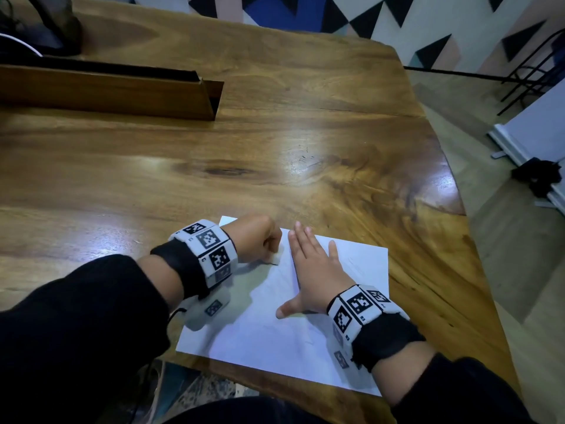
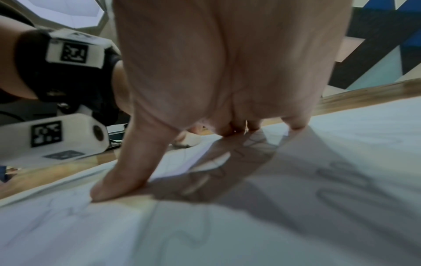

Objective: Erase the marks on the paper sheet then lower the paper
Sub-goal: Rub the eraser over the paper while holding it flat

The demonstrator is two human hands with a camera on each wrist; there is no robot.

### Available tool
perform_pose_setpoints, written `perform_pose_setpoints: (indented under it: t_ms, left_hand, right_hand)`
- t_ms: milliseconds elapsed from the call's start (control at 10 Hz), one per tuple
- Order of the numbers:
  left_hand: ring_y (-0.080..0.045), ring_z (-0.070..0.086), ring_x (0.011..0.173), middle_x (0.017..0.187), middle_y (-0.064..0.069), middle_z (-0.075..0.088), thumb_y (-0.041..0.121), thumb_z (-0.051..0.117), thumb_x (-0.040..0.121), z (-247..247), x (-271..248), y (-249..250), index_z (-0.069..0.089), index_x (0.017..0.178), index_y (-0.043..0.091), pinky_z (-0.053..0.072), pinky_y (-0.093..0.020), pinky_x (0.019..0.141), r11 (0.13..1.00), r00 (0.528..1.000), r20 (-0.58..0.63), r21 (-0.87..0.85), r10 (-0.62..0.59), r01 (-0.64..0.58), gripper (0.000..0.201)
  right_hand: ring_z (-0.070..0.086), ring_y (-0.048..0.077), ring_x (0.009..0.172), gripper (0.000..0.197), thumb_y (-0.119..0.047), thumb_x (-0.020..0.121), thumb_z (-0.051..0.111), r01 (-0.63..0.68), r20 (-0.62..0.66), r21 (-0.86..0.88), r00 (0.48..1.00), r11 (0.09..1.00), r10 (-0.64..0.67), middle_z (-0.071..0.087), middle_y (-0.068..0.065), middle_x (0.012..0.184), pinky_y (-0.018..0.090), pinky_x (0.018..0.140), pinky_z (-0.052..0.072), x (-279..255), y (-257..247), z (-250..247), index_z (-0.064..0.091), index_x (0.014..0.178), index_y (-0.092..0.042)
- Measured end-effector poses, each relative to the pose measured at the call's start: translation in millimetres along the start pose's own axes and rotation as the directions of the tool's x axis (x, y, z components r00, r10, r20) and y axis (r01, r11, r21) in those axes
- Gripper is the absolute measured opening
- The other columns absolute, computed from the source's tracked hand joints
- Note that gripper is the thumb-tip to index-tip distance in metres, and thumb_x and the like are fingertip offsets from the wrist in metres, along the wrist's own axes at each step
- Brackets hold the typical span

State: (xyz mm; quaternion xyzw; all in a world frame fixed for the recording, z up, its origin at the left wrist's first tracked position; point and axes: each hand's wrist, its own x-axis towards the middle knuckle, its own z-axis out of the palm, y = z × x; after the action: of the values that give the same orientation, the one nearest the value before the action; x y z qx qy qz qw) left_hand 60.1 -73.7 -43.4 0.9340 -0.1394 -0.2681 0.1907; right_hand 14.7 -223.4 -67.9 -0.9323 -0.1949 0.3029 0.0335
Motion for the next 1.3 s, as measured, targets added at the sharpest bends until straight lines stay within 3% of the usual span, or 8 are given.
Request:
perform_pose_setpoints:
  t_ms: [200, 300, 500, 600, 800, 1000, 1200, 1300]
  left_hand:
    - [-0.024, 0.051, 0.075, 0.078, -0.006, 0.054, 0.015, 0.064, 0.079, -2, 11, 9, 0.063, 0.085, 0.003, 0.027, -0.025, 0.052, 0.999, 0.989, -0.143, -0.028, -0.020, 0.016, 0.013]
    - [-0.019, 0.053, 0.076, 0.085, -0.008, 0.064, 0.014, 0.068, 0.076, 0, 7, 6, 0.066, 0.088, 0.006, 0.032, -0.015, 0.051, 1.000, 1.000, -0.022, 0.002, -0.022, 0.022, 0.014]
    - [-0.025, 0.056, 0.082, 0.084, -0.010, 0.063, 0.013, 0.064, 0.079, 4, 10, 9, 0.065, 0.086, 0.004, 0.035, -0.021, 0.061, 0.999, 0.984, -0.175, -0.033, -0.035, 0.030, 0.011]
    - [-0.018, 0.053, 0.076, 0.080, -0.003, 0.058, 0.013, 0.068, 0.076, 1, 6, 6, 0.067, 0.090, 0.006, 0.036, -0.008, 0.049, 1.000, 1.000, -0.027, -0.024, -0.007, 0.006, 0.015]
    - [-0.028, 0.057, 0.089, 0.083, -0.006, 0.052, 0.016, 0.064, 0.080, 4, 9, -1, 0.064, 0.084, 0.004, 0.031, -0.022, 0.065, 0.999, 0.959, -0.281, -0.026, -0.030, 0.024, 0.013]
    - [-0.015, 0.051, 0.072, 0.064, 0.012, 0.051, 0.019, 0.073, 0.073, 2, -8, -13, 0.068, 0.082, 0.011, 0.035, -0.016, 0.053, 1.000, 0.999, 0.031, 0.009, -0.007, 0.007, 0.013]
    - [-0.025, 0.055, 0.084, 0.084, -0.004, 0.052, 0.021, 0.064, 0.081, 11, -5, -7, 0.063, 0.087, 0.005, 0.027, -0.023, 0.062, 0.999, 0.962, -0.272, -0.050, -0.023, 0.010, 0.017]
    - [-0.019, 0.052, 0.078, 0.080, -0.002, 0.054, 0.023, 0.066, 0.078, 26, -32, -16, 0.065, 0.082, 0.008, 0.028, -0.025, 0.057, 0.996, 0.991, -0.112, -0.043, 0.074, -0.079, 0.015]
  right_hand:
    - [-0.029, 0.017, 0.143, 0.143, -0.068, 0.062, 0.073, 0.001, 0.009, -0.012, 1.000, 1.000, 0.000, -0.038, 0.001, 0.153, 0.050, 0.114, -0.013, 0, 1, 0, -0.027, 0.147, -0.011]
    - [-0.029, 0.017, 0.143, 0.142, -0.068, 0.062, 0.073, -0.001, 0.003, -0.012, 1.000, 1.000, 0.001, -0.038, 0.002, 0.152, 0.050, 0.114, -0.012, 0, 1, 0, -0.027, 0.147, -0.010]
    - [-0.030, 0.017, 0.142, 0.143, -0.068, 0.062, 0.073, -0.002, 0.009, -0.010, 1.000, 1.000, 0.002, -0.039, 0.001, 0.152, 0.050, 0.114, -0.013, 0, 0, 0, -0.027, 0.147, -0.011]
    - [-0.030, 0.018, 0.142, 0.143, -0.068, 0.062, 0.072, -0.002, 0.008, -0.018, 1.000, 1.000, 0.002, -0.038, 0.002, 0.152, 0.050, 0.114, -0.012, 0, 0, 0, -0.027, 0.147, -0.010]
    - [-0.029, 0.017, 0.143, 0.144, -0.067, 0.061, 0.074, -0.003, 0.003, -0.011, 1.000, 1.000, 0.003, -0.037, 0.002, 0.153, 0.050, 0.114, -0.012, 1, 0, 1, -0.026, 0.147, -0.010]
    - [-0.029, 0.017, 0.143, 0.144, -0.068, 0.061, 0.074, -0.005, -0.009, -0.014, 1.000, 1.000, 0.005, -0.037, 0.002, 0.153, 0.050, 0.114, -0.011, 1, 0, 2, -0.025, 0.148, -0.010]
    - [-0.029, 0.017, 0.143, 0.144, -0.068, 0.062, 0.073, -0.006, 0.005, -0.020, 1.000, 1.000, 0.007, -0.038, 0.002, 0.152, 0.050, 0.114, -0.012, 0, 0, 1, -0.027, 0.147, -0.010]
    - [-0.028, 0.017, 0.143, 0.144, -0.067, 0.061, 0.075, -0.005, -0.005, -0.007, 1.000, 1.000, 0.005, -0.036, 0.002, 0.154, 0.050, 0.114, -0.011, 1, 0, 1, -0.025, 0.148, -0.010]
